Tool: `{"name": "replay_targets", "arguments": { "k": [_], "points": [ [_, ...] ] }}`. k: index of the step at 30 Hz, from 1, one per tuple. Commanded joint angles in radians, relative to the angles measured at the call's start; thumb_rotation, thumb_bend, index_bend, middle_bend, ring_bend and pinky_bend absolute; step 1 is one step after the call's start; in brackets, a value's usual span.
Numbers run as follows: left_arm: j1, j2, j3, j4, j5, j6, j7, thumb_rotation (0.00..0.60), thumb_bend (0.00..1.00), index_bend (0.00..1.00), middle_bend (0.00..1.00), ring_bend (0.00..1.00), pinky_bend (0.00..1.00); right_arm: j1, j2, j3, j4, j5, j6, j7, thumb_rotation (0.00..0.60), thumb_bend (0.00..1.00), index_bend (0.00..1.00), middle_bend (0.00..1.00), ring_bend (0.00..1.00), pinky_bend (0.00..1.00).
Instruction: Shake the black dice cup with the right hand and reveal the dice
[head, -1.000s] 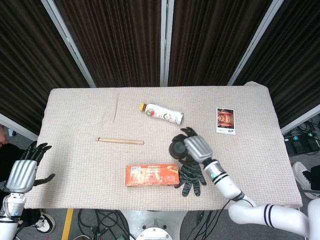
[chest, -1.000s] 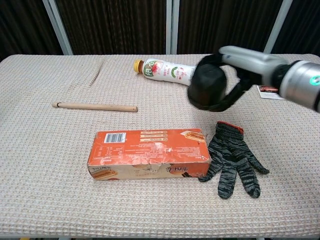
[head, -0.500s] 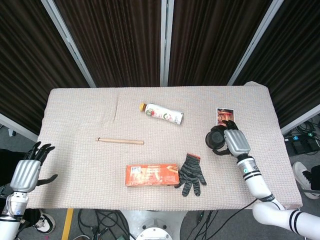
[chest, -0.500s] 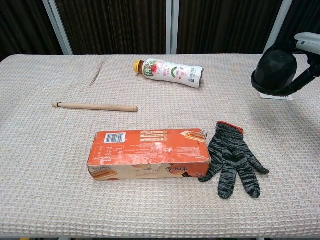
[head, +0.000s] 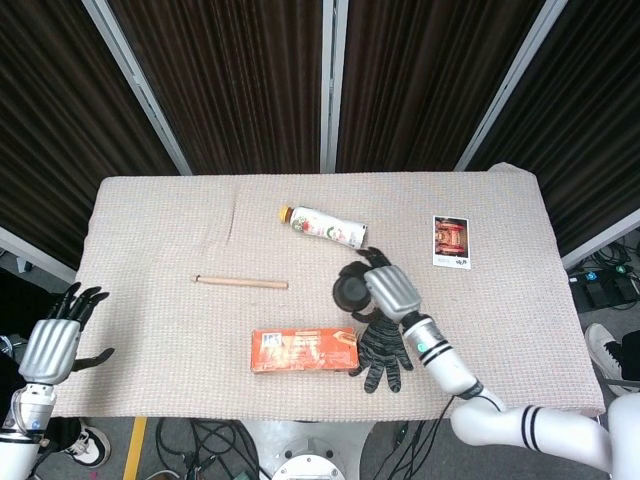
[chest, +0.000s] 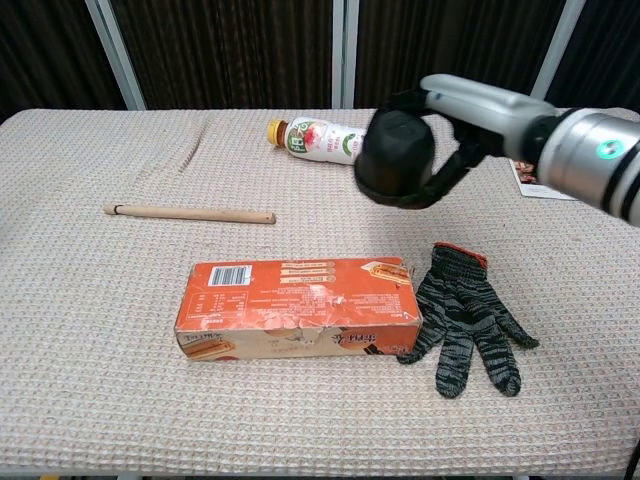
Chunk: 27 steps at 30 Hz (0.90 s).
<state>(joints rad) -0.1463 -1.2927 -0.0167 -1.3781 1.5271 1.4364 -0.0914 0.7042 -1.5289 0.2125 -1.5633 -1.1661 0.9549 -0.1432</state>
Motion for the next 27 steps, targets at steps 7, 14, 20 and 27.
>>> {"name": "replay_targets", "arguments": {
  "k": [7,14,20,27],
  "points": [
    [-0.007,-0.008,0.002,0.005,-0.001,-0.015,0.005,0.600,0.13,0.17,0.13,0.00,0.18,-0.155,0.123,-0.066,0.169,0.037,-0.009,0.205,0.600,0.15,0.36,0.47,0.07,0.00],
    [-0.003,-0.002,-0.002,-0.007,-0.005,-0.005,0.019,0.600,0.13,0.17,0.13,0.00,0.18,-0.088,0.030,-0.056,0.146,-0.055,-0.025,0.176,0.600,0.15,0.36,0.47,0.07,0.00],
    [0.006,0.002,0.000,0.002,-0.013,-0.002,0.002,0.600,0.13,0.17,0.13,0.00,0.18,-0.118,0.047,-0.053,0.174,-0.016,-0.005,0.170,0.600,0.15,0.37,0.47,0.07,0.00],
    [-0.007,-0.013,-0.002,0.013,-0.004,-0.013,-0.003,0.600,0.13,0.17,0.13,0.00,0.18,-0.137,0.071,-0.067,0.184,-0.017,-0.016,0.179,0.600,0.15,0.36,0.47,0.07,0.00]
  ]
}}
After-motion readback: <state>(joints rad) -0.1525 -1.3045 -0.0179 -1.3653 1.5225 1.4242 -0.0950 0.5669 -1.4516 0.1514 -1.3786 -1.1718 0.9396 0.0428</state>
